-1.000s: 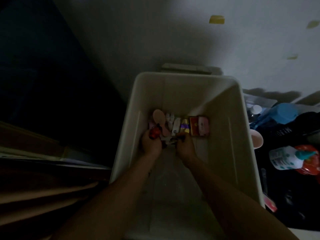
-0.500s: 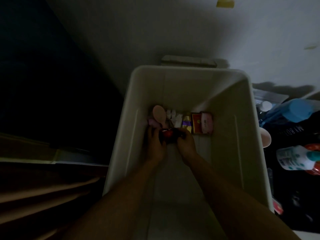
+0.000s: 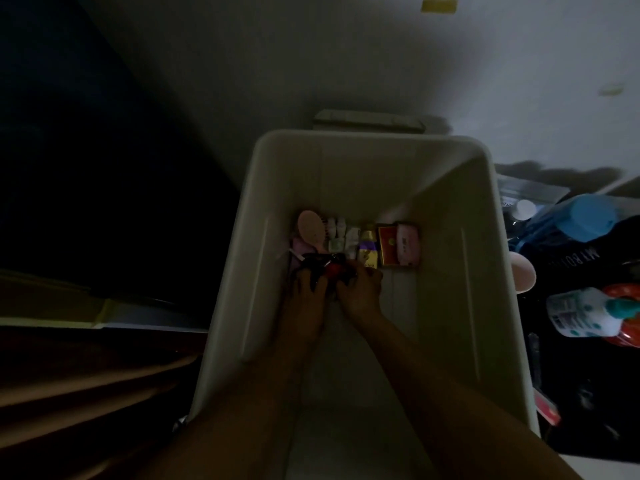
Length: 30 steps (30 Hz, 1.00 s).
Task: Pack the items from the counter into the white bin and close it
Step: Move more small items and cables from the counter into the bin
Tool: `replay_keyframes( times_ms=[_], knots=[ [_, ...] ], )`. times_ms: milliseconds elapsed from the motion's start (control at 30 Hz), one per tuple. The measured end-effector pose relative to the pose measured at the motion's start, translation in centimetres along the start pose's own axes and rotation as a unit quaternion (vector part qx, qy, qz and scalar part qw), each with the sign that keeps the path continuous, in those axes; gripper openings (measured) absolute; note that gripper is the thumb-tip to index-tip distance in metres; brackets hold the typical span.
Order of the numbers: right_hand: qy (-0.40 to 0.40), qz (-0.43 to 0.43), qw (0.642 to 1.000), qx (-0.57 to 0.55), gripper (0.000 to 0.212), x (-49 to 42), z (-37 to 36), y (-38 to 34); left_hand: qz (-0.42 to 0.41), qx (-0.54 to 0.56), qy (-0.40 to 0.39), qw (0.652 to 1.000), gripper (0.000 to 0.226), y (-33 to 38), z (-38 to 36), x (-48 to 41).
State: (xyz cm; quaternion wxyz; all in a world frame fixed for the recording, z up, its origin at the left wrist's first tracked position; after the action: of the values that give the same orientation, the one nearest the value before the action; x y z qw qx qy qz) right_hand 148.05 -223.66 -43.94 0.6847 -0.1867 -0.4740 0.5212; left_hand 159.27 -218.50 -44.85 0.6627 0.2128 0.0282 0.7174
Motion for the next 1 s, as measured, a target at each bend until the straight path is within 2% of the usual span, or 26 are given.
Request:
replay_keyframes(
  times_ms=[67, 133, 200, 300, 367, 533, 833, 1000],
  knots=[
    [-0.008, 0.018, 1.0, 0.025, 0.051, 0.0, -0.1, 0.3, -0.01, 0.017, 0.021, 1.0, 0.049, -0.2, 0.3, -0.4],
    [-0.018, 0.027, 0.999, 0.04, 0.052, 0.1, -0.1, 0.4, -0.055, 0.003, 0.059, 0.997, 0.046, 0.2, 0.9, -0.4],
    [-0.053, 0.046, 0.997, 0.026, 0.055, 0.3, -0.2, 0.3, -0.044, 0.052, 0.084, 0.994, 0.046, 0.0, 1.1, -0.2],
    [-0.122, 0.074, 0.99, -0.002, 0.062, 0.6, -0.2, -0.2, -0.018, 0.031, 0.067, 0.997, 0.058, -0.4, 0.3, 0.1],
    [-0.147, 0.076, 0.986, -0.002, 0.065, 0.9, -0.1, -0.3, 0.011, 0.023, 0.013, 1.0, 0.068, -0.7, -0.5, 0.2],
    [-0.152, 0.068, 0.986, -0.007, 0.056, 2.0, 0.8, -0.3, 0.035, 0.093, -0.059, 0.993, 0.081, -0.4, -0.1, 0.8],
    [-0.17, 0.031, 0.985, 0.013, 0.056, 5.0, 3.3, -1.2, 0.058, 0.187, -0.08, 0.977, 0.087, -0.4, 2.9, 1.6],
    [-0.156, 0.018, 0.988, 0.004, 0.054, 7.0, 5.3, -2.4, 0.013, 0.203, -0.064, 0.977, 0.078, 1.3, 5.1, 2.7]
  ],
)
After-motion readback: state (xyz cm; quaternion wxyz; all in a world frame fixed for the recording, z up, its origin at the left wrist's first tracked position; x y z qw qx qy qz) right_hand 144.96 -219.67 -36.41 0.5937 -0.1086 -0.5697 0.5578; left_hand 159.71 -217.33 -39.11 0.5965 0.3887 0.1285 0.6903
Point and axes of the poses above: each hand's wrist, its own x-axis away from the middle knuckle, its own z-axis out of the back of the hand, y = z × x, the point moved 4 cm from there along -x, towards the middle knuckle, and after that the axes turned 3 degrees about x, right-handed, at the moved point
